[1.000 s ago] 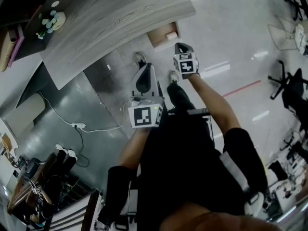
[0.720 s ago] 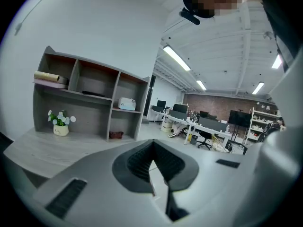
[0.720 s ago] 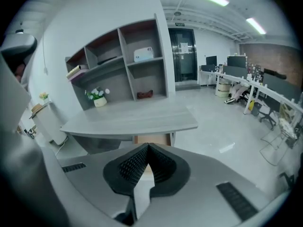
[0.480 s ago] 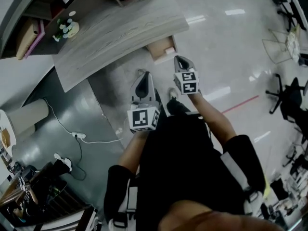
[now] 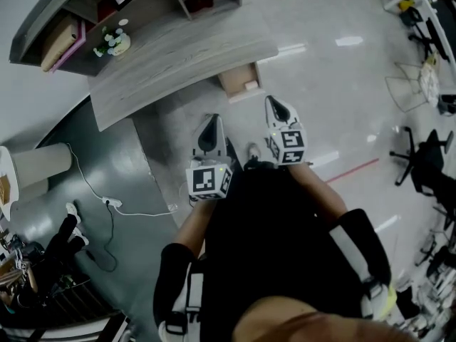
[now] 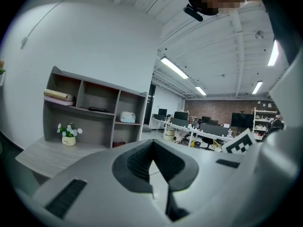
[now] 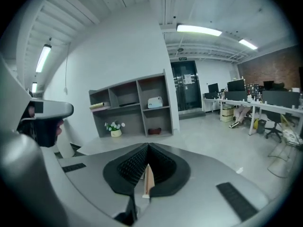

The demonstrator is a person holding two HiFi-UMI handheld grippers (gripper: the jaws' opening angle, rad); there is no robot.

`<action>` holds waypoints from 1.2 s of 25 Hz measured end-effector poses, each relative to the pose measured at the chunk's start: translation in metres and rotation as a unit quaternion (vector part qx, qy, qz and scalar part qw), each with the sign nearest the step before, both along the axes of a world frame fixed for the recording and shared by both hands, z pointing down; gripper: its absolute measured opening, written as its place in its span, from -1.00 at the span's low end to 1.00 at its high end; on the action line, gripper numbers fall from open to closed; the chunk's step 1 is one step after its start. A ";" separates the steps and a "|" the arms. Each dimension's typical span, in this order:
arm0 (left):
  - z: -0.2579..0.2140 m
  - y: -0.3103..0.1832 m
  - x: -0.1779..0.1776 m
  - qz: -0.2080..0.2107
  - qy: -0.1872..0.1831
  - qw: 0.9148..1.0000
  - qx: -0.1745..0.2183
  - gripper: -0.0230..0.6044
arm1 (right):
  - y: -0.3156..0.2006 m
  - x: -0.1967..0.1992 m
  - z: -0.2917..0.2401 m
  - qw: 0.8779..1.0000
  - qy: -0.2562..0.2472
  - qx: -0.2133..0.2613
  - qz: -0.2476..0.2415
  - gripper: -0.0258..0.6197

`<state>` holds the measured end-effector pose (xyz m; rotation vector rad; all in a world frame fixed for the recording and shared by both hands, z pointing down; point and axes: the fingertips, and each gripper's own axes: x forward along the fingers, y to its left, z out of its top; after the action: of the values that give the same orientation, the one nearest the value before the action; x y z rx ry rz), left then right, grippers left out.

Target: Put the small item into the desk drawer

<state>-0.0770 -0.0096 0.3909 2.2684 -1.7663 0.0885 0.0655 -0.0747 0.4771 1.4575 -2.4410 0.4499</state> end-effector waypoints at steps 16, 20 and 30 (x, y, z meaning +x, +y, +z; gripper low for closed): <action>-0.021 0.038 0.015 -0.022 0.006 1.000 0.021 -0.93 | 0.075 0.013 -0.060 0.998 -0.028 0.044 -0.040 -0.92; -0.017 0.042 0.015 -0.021 -0.003 1.000 0.019 -0.93 | 0.089 0.006 -0.051 0.998 -0.035 0.029 -0.050 -0.92; -0.013 0.045 0.017 -0.029 0.003 0.999 0.023 -0.93 | 0.089 0.010 -0.048 0.998 -0.039 0.027 -0.051 -0.92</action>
<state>-0.0598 0.0357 0.3778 2.2457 -1.8476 0.0299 0.0754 0.0138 0.4288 1.3529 -2.5930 0.4290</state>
